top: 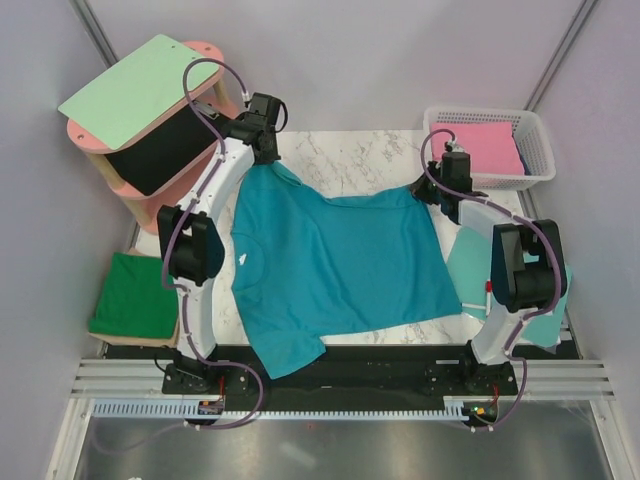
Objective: Fold and stack the t-shirts
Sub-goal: Flatten out the tshirt, then fold the flattened tshirt in 1/3 of the way
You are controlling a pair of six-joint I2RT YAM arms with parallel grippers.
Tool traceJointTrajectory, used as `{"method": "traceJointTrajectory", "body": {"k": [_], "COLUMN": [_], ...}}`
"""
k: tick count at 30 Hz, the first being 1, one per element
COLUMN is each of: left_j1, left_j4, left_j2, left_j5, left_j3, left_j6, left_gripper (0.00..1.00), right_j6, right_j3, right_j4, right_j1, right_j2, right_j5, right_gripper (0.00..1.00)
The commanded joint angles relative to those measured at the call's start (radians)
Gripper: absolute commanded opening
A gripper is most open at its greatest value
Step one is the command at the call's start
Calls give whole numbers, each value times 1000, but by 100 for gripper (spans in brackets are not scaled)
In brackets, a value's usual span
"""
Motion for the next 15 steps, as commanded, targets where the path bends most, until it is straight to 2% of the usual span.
{"method": "traceJointTrajectory", "body": {"k": [1,10,15], "left_j1": [0,1,0], "left_j4": [19,46,62], "left_j2": [-121,-332,-377], "left_j5": [-33,-65,-69], "left_j3": [-44,-459,-587], "left_j6": [-5,-103,-138], "left_gripper": [2,2,2], "right_j6": [11,-2,-16], "right_j3": [58,108,118], "right_j4": [54,-38,-95], "right_j1": [-33,-75,-75], "right_j2": [10,91,108], "right_j5": [-12,-72,-60], "right_gripper": [0,0,0]}}
